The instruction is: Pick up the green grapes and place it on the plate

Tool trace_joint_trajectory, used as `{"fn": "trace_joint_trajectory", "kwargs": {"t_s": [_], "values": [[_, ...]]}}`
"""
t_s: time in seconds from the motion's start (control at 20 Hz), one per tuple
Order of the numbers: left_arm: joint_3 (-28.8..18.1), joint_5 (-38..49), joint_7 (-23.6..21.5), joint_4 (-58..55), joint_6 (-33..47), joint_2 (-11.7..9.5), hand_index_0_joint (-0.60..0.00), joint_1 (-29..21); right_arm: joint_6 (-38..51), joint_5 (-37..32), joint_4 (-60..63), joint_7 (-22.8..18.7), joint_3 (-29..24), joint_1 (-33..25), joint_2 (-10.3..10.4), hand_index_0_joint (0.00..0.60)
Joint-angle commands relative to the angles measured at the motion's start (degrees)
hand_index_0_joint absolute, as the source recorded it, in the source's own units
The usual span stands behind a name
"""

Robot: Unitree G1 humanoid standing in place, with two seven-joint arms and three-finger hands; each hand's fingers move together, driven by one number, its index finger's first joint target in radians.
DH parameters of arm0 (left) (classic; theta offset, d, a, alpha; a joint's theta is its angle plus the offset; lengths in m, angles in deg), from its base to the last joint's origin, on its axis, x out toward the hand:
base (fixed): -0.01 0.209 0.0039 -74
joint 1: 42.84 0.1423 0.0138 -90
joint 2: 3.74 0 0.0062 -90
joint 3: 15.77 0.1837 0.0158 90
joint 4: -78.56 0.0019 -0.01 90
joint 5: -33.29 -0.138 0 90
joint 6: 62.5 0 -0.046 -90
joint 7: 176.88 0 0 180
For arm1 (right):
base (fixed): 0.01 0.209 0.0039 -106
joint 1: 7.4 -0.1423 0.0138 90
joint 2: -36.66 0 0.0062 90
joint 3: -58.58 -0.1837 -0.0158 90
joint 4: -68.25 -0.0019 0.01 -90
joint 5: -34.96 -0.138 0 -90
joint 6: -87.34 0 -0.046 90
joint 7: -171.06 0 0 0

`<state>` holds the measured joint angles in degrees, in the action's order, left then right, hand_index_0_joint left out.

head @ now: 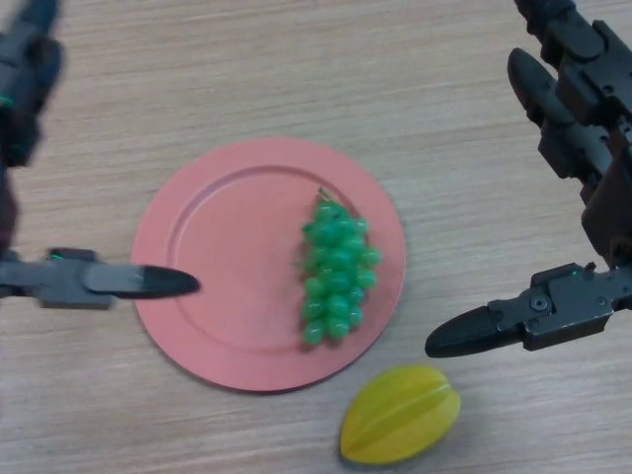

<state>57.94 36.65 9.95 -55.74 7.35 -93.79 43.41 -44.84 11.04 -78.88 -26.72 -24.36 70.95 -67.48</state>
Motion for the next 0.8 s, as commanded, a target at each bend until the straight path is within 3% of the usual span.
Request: {"fn": "trace_joint_trajectory", "kwargs": {"t_s": [0.05, 0.3, 0.5, 0.7, 0.8], "values": [[-5.42, 3.52, -0.26, -3.40, 3.62, -3.57, 0.000, -1.89, 6.86, 1.53, -2.87, -0.87, -2.80, -2.05, -1.03, 0.000], [-11.52, 12.25, 4.33, 1.22, 5.50, -6.41, 0.000, -1.00, 7.06, 1.65, -2.87, -0.74, -2.45, -2.21, -0.22, 0.000], [-11.56, 13.89, 6.60, 2.36, 7.35, -5.98, 0.000, 1.01, 7.67, 0.66, -2.87, -1.97, -1.75, -2.68, -0.47, 0.000], [-10.20, 11.67, 7.46, 1.79, 8.88, -4.33, 0.000, 2.47, 7.72, 1.22, -2.87, -1.48, -1.37, -2.93, 1.03, 0.000], [-10.41, 12.11, 7.81, 1.07, 8.13, -4.25, 0.000, 2.67, 7.82, 0.54, -2.87, -1.74, -1.67, -3.76, 0.83, 0.000]]}}
